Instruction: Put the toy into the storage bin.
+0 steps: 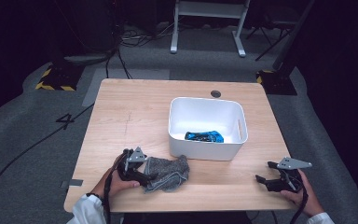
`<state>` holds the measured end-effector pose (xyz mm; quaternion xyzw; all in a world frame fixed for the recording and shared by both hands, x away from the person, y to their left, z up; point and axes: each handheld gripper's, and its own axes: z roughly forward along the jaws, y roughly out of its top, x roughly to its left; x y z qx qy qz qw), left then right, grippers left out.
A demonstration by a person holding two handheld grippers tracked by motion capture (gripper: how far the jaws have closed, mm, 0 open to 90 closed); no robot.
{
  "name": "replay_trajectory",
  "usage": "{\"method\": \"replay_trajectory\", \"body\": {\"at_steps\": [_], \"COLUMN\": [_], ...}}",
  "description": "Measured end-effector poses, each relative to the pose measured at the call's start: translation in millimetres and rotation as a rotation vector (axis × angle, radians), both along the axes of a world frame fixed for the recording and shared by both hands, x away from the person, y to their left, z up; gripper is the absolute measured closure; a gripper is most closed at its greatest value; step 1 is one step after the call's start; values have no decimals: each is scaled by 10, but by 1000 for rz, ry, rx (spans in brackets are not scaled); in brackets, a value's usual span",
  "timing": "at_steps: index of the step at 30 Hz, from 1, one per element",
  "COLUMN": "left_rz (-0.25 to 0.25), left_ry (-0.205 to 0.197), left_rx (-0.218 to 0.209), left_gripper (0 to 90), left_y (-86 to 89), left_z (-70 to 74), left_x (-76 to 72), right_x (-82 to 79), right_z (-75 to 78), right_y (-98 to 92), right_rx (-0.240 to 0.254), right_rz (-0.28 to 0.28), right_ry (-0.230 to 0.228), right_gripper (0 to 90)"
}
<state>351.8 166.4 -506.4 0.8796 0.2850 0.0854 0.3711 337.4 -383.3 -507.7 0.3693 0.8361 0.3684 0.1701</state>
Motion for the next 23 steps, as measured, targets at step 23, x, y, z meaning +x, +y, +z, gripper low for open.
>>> {"method": "replay_trajectory", "body": {"at_steps": [23], "left_rz": [1], "left_ry": [1], "left_rx": [4], "left_gripper": [120], "left_y": [-10], "left_z": [0], "left_x": [14], "right_x": [5], "right_z": [0], "right_y": [1], "right_rx": [0], "right_rz": [1], "right_ry": [1], "right_gripper": [152]}}
